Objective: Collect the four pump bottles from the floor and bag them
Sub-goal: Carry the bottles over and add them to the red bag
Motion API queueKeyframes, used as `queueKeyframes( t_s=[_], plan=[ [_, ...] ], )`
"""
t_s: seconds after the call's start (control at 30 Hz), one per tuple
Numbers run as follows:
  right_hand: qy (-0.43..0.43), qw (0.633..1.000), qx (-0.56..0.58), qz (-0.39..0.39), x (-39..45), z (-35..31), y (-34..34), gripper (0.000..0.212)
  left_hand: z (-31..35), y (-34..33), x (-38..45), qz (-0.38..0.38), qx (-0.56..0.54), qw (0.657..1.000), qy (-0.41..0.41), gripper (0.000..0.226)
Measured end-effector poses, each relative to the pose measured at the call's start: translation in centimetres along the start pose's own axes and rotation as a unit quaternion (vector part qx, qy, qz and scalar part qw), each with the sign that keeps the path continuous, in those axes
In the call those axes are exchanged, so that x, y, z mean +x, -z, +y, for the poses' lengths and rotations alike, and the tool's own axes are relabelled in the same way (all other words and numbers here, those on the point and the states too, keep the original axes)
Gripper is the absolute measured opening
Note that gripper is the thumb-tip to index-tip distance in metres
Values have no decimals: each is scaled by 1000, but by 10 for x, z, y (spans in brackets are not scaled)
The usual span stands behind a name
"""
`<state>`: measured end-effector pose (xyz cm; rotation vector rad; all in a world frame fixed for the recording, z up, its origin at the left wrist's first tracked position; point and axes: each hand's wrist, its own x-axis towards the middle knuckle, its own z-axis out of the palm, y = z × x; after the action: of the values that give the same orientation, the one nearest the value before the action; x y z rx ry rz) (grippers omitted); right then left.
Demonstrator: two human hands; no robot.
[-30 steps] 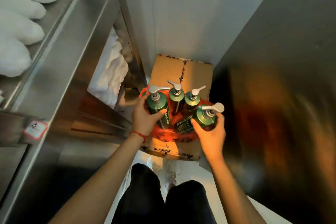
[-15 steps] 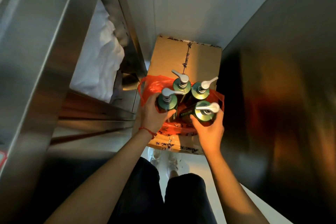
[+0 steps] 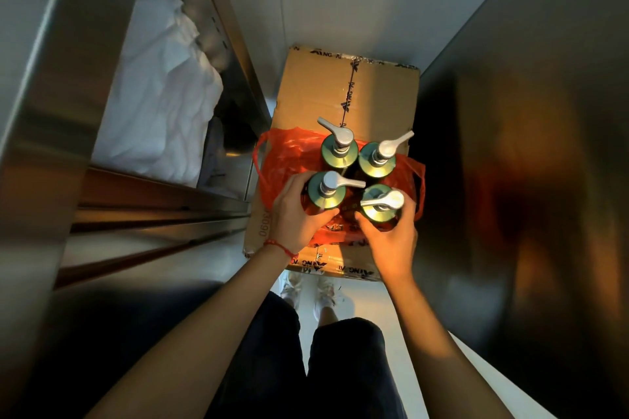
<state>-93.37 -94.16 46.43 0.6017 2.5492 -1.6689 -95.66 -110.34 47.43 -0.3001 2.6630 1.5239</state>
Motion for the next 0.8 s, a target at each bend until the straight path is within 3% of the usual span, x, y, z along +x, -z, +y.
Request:
queueKeyframes(
  t_s=[0.8],
  plan=[
    [33,997,-24,-66,-5,-9,2,66,-5,-4,-6,-60,-37,997,26,73]
  ],
)
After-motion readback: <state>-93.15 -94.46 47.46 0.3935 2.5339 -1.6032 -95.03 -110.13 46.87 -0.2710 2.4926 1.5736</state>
